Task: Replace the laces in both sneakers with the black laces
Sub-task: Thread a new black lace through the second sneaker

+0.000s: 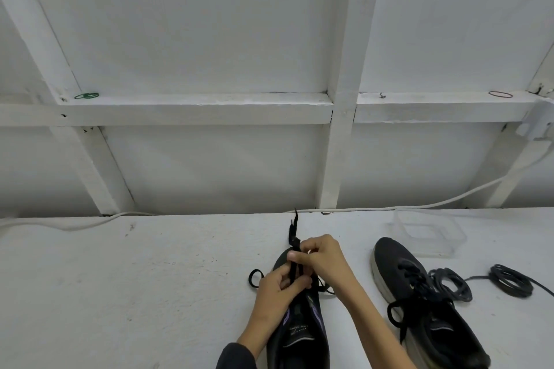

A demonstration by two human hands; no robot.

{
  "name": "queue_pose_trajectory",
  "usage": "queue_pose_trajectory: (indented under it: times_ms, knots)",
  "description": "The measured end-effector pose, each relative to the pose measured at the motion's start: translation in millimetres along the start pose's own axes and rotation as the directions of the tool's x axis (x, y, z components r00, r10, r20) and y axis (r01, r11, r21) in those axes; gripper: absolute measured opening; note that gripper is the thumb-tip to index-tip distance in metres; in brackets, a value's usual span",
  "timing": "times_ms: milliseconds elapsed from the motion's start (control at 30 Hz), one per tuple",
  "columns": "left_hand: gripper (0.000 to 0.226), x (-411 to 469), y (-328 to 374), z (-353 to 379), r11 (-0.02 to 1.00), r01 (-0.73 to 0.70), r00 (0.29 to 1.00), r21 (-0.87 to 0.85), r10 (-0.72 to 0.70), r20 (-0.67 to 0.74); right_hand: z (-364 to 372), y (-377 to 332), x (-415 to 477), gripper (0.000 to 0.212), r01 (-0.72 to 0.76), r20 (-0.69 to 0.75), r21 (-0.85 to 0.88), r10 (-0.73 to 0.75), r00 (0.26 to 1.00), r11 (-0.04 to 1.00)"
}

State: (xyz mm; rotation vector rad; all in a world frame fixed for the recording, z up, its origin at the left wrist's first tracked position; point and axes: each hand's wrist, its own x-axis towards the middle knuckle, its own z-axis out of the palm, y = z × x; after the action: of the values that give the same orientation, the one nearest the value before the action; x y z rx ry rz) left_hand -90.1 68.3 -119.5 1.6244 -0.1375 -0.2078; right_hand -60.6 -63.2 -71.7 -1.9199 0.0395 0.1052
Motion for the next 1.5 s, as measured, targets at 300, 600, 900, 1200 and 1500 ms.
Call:
queue_pose_trajectory:
  times_ms: [300,600,900,1200,1500]
  knots:
    - [0.012,-1,5,0,0.999,-0.022,0.999,0.043,0.023,-0.030,-12,-41,9,0.033,0.103,-0.085,0.269,-0.083,0.993,0.958]
    - [0.010,-4,4,0,1.000,-0.019,0.999,0.017,0.020,-0.036,-46,-121,39,0.019,0.269,-0.211,0.447,-0.191,0.959,0.853]
    - [0.008,-2,2,-1,0.998,-0.004,1.000,-0.067,0.003,-0.018,-47,-71,68,0.040,0.033,-0.039,0.097,-0.030,0.999,0.995]
    - [0.009,1,3,1,1.000,0.007,1.000,0.029,-0.006,-0.029,-25,-12,6,0.031,-0.089,0.305,-0.227,0.157,0.939,0.970]
    - [0.020,-3,8,3,0.990,-0.030,0.998,0.138,0.038,-0.055,-8,-21,-2,0.029,-0.036,0.028,0.168,0.031,0.999,0.985]
